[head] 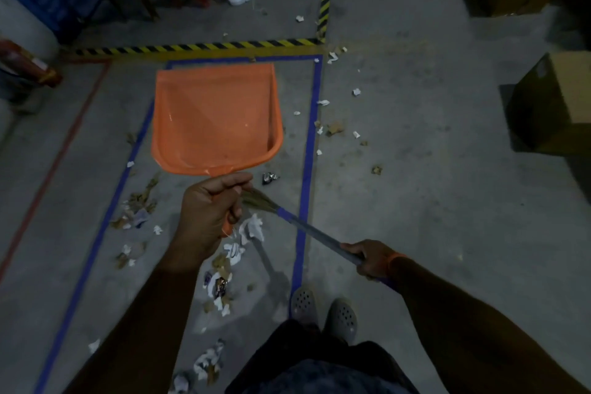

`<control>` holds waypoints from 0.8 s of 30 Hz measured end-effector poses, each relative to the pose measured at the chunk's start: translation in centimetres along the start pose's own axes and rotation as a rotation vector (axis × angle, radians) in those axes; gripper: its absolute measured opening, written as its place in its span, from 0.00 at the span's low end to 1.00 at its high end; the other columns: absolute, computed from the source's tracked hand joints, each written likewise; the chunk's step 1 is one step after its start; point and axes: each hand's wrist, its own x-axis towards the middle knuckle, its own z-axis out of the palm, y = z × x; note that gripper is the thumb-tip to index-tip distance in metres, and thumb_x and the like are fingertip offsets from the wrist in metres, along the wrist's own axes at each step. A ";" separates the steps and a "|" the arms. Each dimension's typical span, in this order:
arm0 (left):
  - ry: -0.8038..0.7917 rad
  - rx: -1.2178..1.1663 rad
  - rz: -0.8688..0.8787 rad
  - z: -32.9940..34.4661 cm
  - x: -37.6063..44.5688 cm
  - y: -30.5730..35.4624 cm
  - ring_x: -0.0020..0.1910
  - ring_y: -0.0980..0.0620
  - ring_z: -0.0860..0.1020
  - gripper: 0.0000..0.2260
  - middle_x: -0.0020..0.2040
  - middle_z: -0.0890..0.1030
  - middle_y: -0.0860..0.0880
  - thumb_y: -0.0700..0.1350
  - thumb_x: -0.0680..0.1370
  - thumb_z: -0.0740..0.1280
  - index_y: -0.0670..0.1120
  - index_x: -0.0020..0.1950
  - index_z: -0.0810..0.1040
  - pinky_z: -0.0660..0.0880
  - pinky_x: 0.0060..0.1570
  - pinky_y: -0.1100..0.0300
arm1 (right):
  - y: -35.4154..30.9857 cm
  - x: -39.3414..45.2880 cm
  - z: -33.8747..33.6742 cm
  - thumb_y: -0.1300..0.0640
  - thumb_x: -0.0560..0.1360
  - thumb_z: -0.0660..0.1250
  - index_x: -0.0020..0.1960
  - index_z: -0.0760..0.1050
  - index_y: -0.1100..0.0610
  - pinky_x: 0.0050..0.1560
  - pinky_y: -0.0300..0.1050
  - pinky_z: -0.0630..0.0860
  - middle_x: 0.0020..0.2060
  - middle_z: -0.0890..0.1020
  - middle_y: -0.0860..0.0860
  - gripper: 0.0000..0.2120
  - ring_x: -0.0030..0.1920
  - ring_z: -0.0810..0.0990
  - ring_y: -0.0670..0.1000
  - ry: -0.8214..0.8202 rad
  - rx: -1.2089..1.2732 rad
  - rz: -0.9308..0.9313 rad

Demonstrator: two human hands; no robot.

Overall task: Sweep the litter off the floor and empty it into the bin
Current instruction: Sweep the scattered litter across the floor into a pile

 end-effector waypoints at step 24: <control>-0.142 -0.038 -0.031 1.6 13.5 1.1 0.25 0.56 0.73 0.13 0.45 0.85 0.47 0.31 0.80 0.62 0.44 0.54 0.84 0.68 0.25 0.66 | 1.3 2.4 -6.3 0.64 0.74 0.69 0.71 0.70 0.59 0.31 0.41 0.77 0.49 0.81 0.59 0.26 0.38 0.82 0.55 0.189 0.290 0.406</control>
